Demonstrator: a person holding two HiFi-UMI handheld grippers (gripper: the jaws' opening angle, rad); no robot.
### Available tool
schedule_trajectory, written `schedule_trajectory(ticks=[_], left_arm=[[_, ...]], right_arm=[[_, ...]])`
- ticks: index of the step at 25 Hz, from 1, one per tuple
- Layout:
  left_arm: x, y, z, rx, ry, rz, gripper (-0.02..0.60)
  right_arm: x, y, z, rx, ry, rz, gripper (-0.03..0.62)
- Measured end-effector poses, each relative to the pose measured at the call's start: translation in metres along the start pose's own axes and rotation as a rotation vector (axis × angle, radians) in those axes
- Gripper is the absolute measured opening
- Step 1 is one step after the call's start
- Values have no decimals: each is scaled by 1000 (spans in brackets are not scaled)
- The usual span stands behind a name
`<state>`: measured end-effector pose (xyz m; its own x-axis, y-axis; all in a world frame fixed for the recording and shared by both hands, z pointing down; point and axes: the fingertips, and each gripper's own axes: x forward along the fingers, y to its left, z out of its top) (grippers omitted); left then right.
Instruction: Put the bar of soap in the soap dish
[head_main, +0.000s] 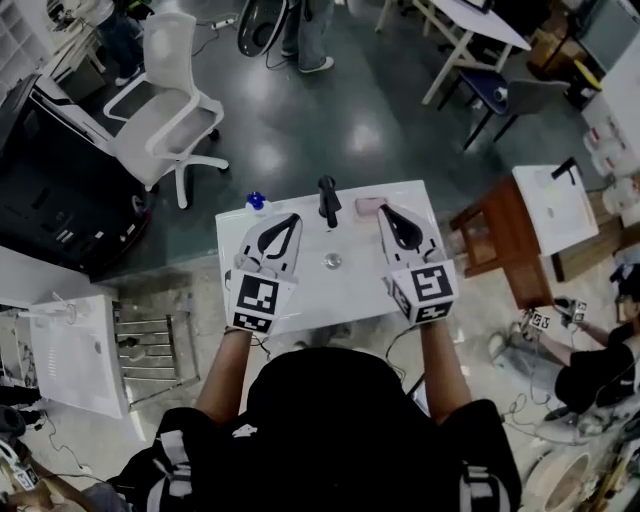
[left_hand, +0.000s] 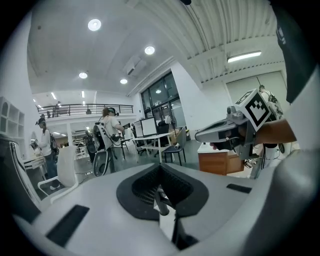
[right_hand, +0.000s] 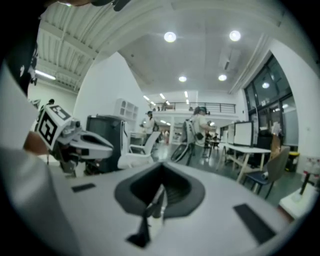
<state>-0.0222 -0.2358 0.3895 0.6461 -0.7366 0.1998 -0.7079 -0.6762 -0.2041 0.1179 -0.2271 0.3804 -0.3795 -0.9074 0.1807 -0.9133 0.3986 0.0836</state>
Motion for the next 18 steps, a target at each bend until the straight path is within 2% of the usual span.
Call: schedule_trajectory(ticks=[3,18], left_arm=[[-4,-2,5,5,-13,0,21],[-16,7,20,9,-56,22,21]], right_arm=[[-7,4,9,39,-51,-6,35],[-11,15,29,-34,-84,-20,35]])
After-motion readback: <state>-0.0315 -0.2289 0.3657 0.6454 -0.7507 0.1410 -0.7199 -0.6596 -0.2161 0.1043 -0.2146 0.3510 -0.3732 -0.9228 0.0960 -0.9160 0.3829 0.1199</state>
